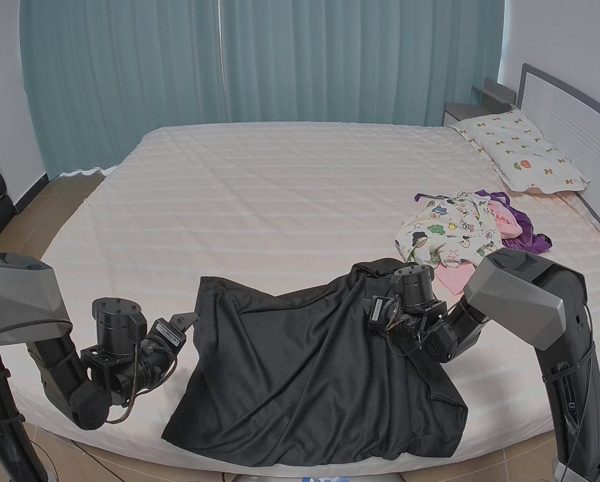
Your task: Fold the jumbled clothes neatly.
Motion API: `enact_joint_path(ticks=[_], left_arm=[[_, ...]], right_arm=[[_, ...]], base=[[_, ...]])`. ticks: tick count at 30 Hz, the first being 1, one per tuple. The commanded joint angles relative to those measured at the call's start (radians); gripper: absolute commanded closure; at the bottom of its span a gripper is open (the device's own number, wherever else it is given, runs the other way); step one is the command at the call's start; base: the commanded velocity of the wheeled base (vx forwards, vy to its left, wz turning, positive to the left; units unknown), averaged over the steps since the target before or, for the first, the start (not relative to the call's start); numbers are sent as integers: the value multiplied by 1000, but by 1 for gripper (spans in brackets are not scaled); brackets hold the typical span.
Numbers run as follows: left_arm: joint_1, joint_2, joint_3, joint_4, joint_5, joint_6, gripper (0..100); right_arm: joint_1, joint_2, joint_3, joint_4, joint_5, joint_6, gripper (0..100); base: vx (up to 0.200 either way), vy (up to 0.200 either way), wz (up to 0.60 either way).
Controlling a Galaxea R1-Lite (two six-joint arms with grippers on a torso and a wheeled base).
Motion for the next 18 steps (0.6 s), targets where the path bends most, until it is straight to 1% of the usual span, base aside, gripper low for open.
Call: enact_joint_path(ticks=[1,10,11,13,16,18], left_arm=[[0,4,-1,-1,2,0,0],[0,5,2,-1,2,-3,0],[0,7,3,2,2,-3,0],[0,11,3,-1,2,0,0],[0,14,3,-1,2,-3,0],[0,14,3,-1,2,-3,0]], right_arm=[[8,-3,34,-3,1,-4,100],[-20,-45,42,-7,1,-1,100],[-52,-77,51,-12,12,2,100],[-78,-99,63,-11,24,6,100],[-121,-114,78,-15,78,7,100],[-147,-112,78,-18,96,7,100]], base=[[0,0,0],[0,0,0],[0,0,0],[0,0,0],[0,0,0],[0,0,0]])
